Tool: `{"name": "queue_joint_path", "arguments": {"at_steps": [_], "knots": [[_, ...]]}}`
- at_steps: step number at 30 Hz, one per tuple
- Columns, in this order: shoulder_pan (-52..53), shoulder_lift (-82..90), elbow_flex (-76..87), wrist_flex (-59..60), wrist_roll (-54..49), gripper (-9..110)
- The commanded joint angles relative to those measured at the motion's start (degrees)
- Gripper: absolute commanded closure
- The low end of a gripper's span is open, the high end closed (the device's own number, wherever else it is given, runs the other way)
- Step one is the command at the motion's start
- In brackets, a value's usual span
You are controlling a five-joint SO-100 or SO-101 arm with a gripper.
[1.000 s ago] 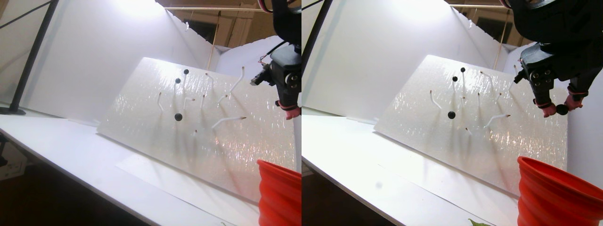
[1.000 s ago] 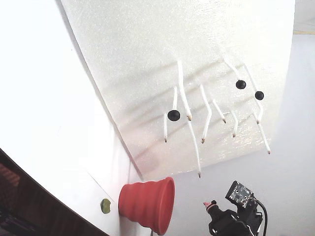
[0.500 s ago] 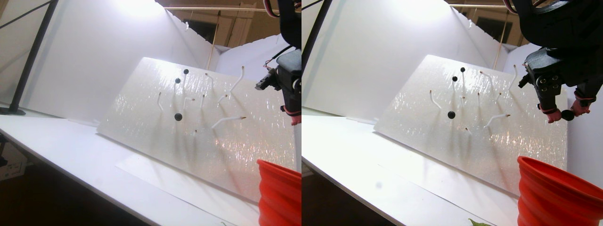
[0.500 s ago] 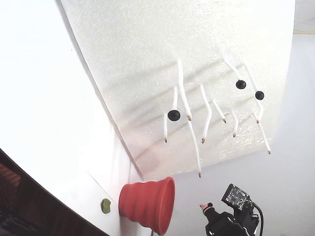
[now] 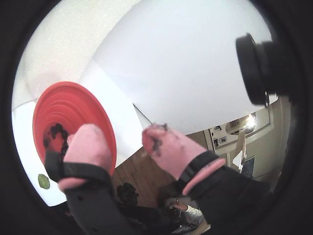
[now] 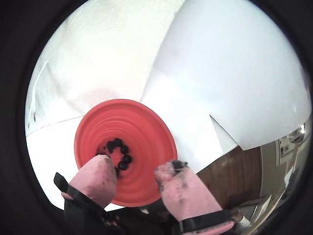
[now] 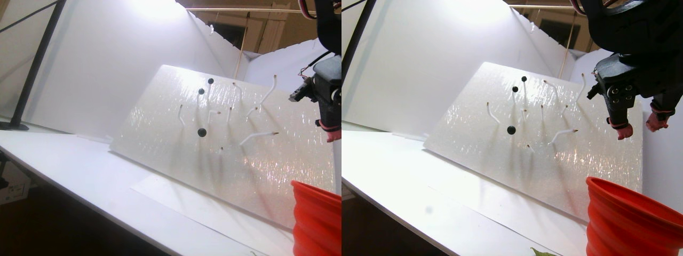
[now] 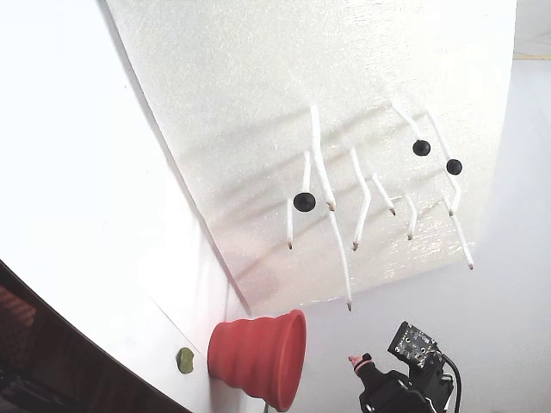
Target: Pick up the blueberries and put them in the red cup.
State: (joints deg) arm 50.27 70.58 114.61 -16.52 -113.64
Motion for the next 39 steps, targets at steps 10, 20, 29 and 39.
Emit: {"name": "queue_joint_path", "arguments": {"at_steps": [10, 20, 29, 39], "knots": [[-3.2, 14.0, 2.9, -0.3, 1.4, 87], [-6.3, 18.4, 6.4, 0.9, 2.5, 87], [-9.8, 22.6, 10.5, 1.9, 4.2, 87], [-13.4, 26.0, 13.1, 3.6, 4.9, 87]]}}
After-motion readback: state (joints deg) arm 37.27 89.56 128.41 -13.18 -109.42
